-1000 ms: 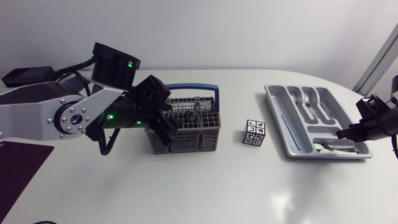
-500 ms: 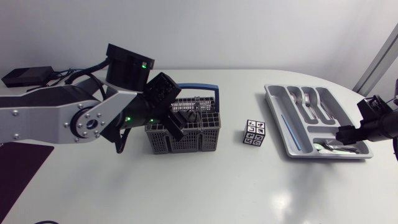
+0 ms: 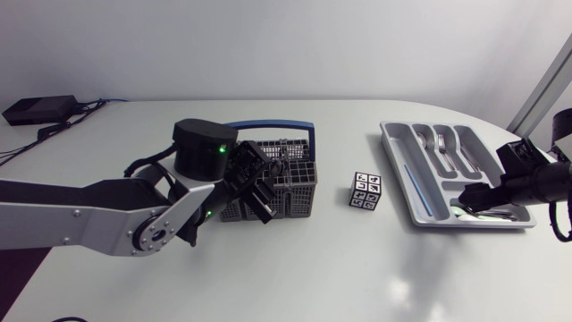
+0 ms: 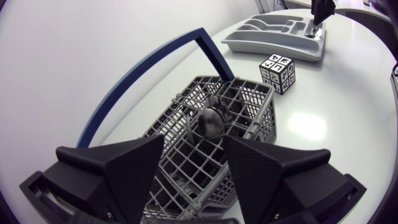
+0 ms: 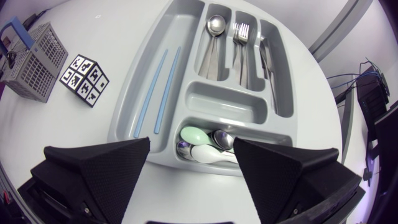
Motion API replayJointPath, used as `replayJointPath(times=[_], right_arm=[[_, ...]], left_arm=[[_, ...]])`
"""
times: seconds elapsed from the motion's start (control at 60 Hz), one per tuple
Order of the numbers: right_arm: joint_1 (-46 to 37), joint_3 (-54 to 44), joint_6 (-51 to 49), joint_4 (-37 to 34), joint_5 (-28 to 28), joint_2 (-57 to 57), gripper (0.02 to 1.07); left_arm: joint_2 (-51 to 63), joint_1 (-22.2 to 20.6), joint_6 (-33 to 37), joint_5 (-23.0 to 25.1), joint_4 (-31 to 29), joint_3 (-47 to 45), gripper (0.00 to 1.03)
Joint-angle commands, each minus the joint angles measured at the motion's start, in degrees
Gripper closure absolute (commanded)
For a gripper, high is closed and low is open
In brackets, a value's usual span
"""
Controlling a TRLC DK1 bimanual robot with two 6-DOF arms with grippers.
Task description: Transfer all utensils from the basket to the drawer tray.
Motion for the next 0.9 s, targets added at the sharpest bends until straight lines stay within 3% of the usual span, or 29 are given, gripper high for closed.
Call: replayJointPath(times=[0.0,0.517,0.883], right_arm=[[1.5,-2.2,1.4,1.0,-0.4,-1.1,0.09],[5.0,-2.8,3.9,4.0,-0.5,-0.5,0.09],[5.7,-2.9,4.2,5.2,-0.5,0.9,0.09]], left_arm=[[1.7,0.3,2.0,-0.9,2.7,-2.3,0.39],[8.3,1.9,1.7,-0.9,8.5,1.9,0.47],[10.2,2.5,1.3,-0.9,10.1,4.2,0.63]])
